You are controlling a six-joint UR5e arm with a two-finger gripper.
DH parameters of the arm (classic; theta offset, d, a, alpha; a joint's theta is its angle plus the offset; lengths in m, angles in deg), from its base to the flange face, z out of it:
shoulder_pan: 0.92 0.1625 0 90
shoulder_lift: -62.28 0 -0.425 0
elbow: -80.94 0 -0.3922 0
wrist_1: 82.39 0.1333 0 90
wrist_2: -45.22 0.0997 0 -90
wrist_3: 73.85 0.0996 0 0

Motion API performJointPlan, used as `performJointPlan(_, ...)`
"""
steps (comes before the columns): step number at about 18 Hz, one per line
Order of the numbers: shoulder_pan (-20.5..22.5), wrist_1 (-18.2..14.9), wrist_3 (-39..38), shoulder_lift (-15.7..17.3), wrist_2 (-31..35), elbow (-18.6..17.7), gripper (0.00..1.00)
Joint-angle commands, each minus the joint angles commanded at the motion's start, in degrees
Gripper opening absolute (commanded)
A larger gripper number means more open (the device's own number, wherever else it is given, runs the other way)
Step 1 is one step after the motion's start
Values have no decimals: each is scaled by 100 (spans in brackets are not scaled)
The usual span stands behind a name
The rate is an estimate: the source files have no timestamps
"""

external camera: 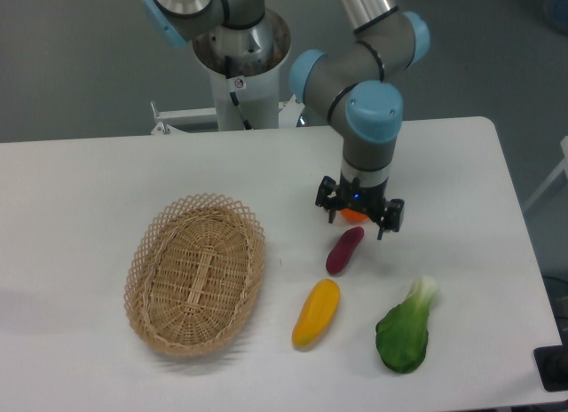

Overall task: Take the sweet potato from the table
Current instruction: 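Lower the gripper around the sweet potato and close on it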

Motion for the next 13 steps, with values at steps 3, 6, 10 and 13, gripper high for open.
performJointPlan(3, -131, 272, 0, -167, 114, -35, 100)
performJointPlan(6, -220, 413, 0, -316, 149, -53, 100)
performJointPlan(10, -220, 457, 0, -387, 150, -53, 100)
performJointPlan(13, -220, 527, -18, -387, 150, -70, 91)
